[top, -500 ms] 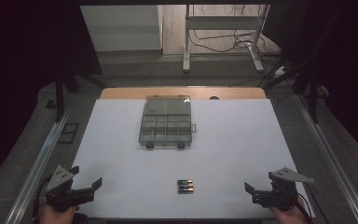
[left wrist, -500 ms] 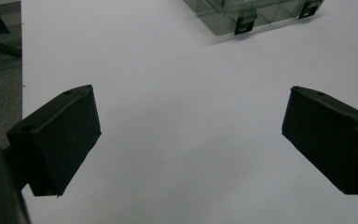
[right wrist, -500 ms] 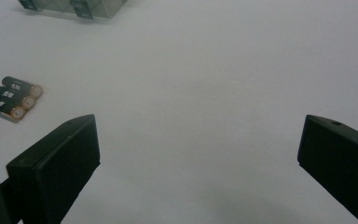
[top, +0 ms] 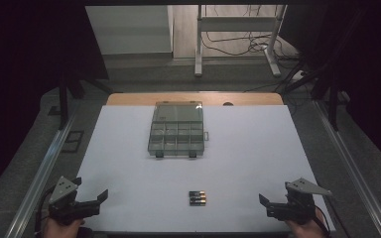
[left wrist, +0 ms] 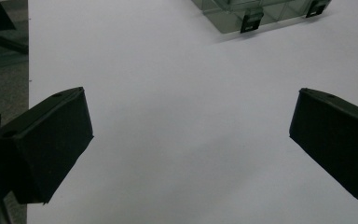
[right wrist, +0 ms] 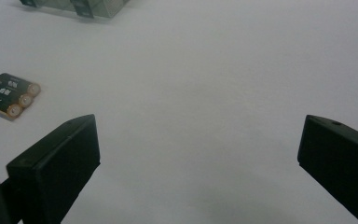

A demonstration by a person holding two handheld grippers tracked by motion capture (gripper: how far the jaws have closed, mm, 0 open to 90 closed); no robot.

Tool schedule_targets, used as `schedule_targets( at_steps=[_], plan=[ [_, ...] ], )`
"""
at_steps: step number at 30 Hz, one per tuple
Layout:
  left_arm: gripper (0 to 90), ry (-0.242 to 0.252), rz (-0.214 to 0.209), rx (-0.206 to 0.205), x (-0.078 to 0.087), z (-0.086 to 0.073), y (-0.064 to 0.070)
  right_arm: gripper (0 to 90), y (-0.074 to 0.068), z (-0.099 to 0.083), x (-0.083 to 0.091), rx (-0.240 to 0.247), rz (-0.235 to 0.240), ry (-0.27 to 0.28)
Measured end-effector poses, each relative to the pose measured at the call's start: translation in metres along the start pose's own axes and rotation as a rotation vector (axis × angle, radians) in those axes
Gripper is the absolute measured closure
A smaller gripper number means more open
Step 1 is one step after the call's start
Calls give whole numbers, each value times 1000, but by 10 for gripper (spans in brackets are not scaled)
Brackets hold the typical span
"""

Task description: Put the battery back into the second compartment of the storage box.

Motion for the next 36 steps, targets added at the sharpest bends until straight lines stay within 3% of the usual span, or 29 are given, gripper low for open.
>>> schedule_targets(
  at_steps=[8, 16, 22, 25, 34, 36],
  plan=[
    [1, -48, 12, 2, -3, -2, -1, 0, 0, 1, -3, -2, 10, -4],
    [1, -65, -14, 46, -4, -1, 0, 0, 0, 3, 2, 16, 2, 5],
    [0, -56, -33, 32, -8, 7, 4, 0, 0, 2, 3, 19, -4, 9],
    [0, -78, -40, 9, -13, 8, 8, 0, 0, 2, 3, 17, -4, 5],
    [0, -97, -118, 0, -28, 19, 20, 0, 1, 1, 2, 9, -13, -8],
    [0, -89, -142, 32, -33, 23, 24, 0, 1, 1, 2, 7, -14, -12]
  ],
)
Point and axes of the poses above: each handheld gripper's, and its own axes: x roughly backward along the jaws, z roughly out of its top, y roughly to its right, the point moved 6 cm from there along -x, roughly forward along the jaws, and after that the axes turned 15 degrees about y, right-handed, at the moved point
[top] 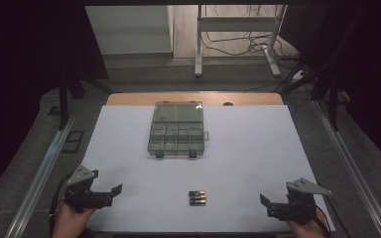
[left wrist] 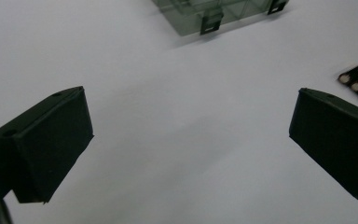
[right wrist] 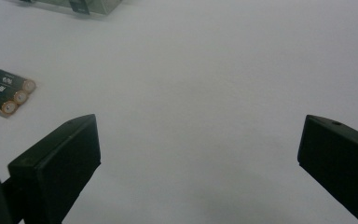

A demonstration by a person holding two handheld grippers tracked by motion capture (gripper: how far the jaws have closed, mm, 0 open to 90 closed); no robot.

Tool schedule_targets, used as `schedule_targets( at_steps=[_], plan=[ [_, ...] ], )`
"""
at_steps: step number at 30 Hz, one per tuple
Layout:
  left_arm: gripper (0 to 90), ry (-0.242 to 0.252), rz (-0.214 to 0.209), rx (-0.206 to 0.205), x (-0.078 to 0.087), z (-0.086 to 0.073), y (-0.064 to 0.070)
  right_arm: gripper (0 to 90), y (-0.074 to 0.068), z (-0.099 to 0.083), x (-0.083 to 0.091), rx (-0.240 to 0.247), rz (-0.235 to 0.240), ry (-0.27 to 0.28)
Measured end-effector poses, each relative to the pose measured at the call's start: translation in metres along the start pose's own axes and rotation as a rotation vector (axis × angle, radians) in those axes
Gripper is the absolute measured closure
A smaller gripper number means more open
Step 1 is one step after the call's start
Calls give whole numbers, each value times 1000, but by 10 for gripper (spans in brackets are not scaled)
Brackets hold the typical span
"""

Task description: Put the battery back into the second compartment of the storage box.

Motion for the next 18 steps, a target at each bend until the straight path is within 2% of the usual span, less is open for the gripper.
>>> schedule_targets(
  at_steps=[4, 6, 9, 12, 18],
  plan=[
    [0, -12, -15, -9, -5, 2, 4, 0, 0, 0, -1, -1, 2, -4],
    [0, -23, -41, -17, -11, 6, 9, 0, 0, 0, -1, 0, 3, -7],
    [0, -25, -52, -30, -14, 10, 12, 0, 0, -1, -1, -1, 3, -9],
    [0, -23, -94, -33, -22, 18, 18, 0, 0, -1, -1, -1, 2, -13],
    [0, -52, -130, -57, -33, 21, 26, 0, 0, -1, -2, -2, 0, -15]
  ],
)
Point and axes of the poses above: each handheld gripper's, and its own axes: x roughly backward along the jaws, z roughly out of its top, y roughly to its right, the point moved 6 cm from there along -x, roughly forward along the jaws, and after that the axes turned 15 degrees about y, right-handed, at the moved point
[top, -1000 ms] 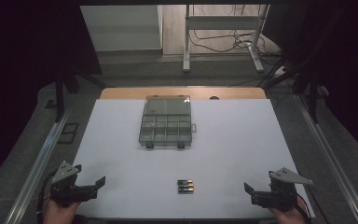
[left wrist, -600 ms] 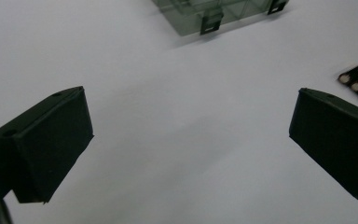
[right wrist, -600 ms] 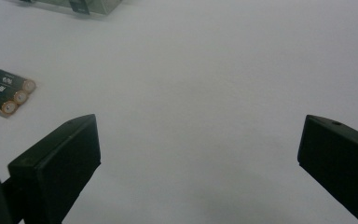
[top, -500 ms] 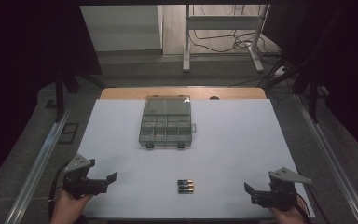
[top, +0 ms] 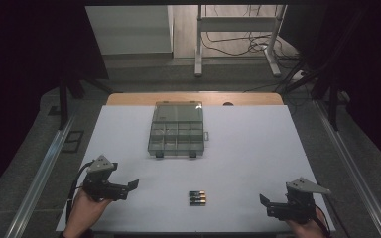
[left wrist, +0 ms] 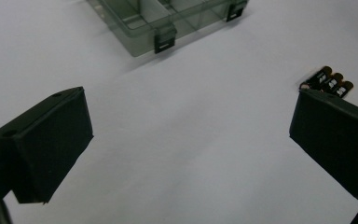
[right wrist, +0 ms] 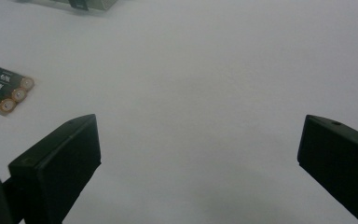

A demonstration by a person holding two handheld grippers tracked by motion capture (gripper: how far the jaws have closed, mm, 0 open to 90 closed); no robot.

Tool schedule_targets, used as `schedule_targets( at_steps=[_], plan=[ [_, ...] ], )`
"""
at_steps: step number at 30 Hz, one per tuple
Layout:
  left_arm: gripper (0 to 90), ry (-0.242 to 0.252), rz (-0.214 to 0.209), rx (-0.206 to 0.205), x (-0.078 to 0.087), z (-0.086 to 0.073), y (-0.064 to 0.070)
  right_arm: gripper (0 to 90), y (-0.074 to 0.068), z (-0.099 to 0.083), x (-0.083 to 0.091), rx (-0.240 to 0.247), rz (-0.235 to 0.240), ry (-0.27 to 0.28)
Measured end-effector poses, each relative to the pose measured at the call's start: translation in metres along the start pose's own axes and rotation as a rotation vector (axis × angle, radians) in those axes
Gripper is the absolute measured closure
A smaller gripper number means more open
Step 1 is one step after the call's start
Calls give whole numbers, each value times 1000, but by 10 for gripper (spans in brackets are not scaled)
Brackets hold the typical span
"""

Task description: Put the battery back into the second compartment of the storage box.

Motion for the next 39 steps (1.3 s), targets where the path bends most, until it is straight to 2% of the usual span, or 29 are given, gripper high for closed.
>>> schedule_targets(
  at_steps=[9, 12, 13, 15, 18, 23, 34, 39],
  plan=[
    [0, -31, -52, -44, -20, 14, 12, 0, 0, 0, 0, 0, 2, -5],
    [0, -46, -66, -74, -26, 19, 16, 0, 0, 0, -1, -1, 2, -6],
    [0, -46, -66, -74, -26, 19, 16, 0, 0, 0, -1, -1, 2, -6],
    [0, -58, -96, -85, -33, 23, 21, 0, 0, 0, -1, -2, 2, -8],
    [0, -66, -118, -93, -38, 26, 25, 0, 0, -1, -1, -1, 2, -9],
    [0, -79, -143, -103, -50, 33, 33, 0, 0, -1, -1, -3, 3, -11],
    [58, -116, -200, -145, -76, 45, 50, 0, 0, -1, -2, -1, 6, -22],
    [104, -137, -242, -165, -90, 48, 61, 0, 0, -2, -2, -3, 6, -27]
  ],
)
Point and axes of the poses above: each handheld gripper's, and its own axes: x roughly backward along the jaws, z roughly out of its top, y roughly to its right, the point moved 6 cm from there along -x, roughly forward along the jaws, and after that the axes turned 15 degrees about y, right-handed, at the moved point
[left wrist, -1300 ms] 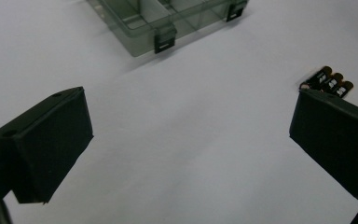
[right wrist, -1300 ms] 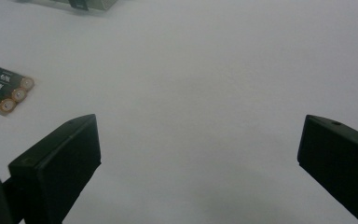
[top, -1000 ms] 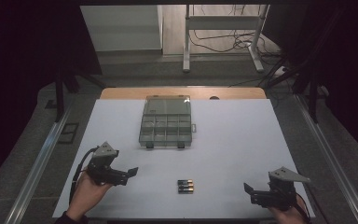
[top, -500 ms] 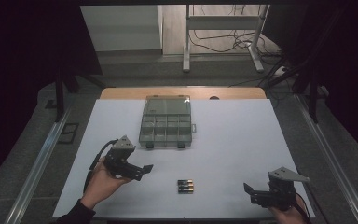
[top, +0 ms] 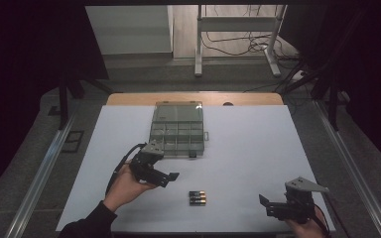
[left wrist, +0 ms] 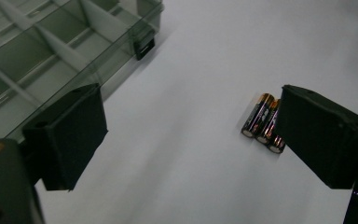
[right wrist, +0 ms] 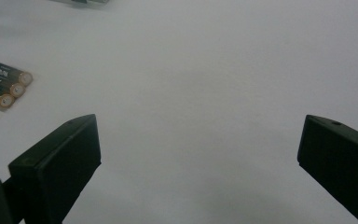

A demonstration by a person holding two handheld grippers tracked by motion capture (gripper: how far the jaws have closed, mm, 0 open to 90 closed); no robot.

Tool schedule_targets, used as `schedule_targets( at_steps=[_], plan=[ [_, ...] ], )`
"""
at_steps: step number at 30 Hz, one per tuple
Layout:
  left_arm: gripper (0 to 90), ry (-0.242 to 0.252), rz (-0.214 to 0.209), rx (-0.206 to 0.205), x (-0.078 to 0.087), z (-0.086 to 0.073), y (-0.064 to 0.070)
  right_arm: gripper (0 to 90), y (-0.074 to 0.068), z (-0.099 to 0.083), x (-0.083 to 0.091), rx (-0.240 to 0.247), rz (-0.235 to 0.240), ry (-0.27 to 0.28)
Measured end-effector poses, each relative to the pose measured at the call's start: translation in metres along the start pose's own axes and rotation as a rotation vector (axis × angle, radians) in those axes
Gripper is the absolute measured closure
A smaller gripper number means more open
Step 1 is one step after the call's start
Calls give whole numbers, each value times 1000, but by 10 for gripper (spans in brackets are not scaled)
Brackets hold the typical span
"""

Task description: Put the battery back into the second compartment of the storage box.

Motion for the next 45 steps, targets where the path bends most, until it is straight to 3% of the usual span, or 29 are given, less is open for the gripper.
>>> schedule_targets(
  at_steps=[4, 9, 20, 33, 42, 45],
  plan=[
    [158, -30, -35, -39, -16, 6, 7, 0, 0, 0, 0, -2, 0, -2],
    [238, -67, -83, -60, -32, 7, 15, 0, 0, 0, -1, -3, 1, -5],
    [465, -169, -201, -110, -60, -3, 38, 0, 0, -1, -1, -3, 3, -14],
    [643, -239, -241, -135, -77, -20, 47, 0, 0, -1, -2, 0, 5, -23],
    [674, -266, -257, -142, -83, -25, 49, 0, 0, -2, -3, 1, 8, -31],
    [676, -280, -235, -164, -88, -27, 48, 0, 0, -2, -3, 2, 8, -33]
  ],
)
Point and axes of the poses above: each handheld gripper's, and its own axes: x roughly backward along the jaws, z roughly out of its top, y roughly to its right, the point moved 6 cm from there along -x, roughly forward along the jaws, and after that the axes turned 15 degrees about y, right-handed, at the moved point
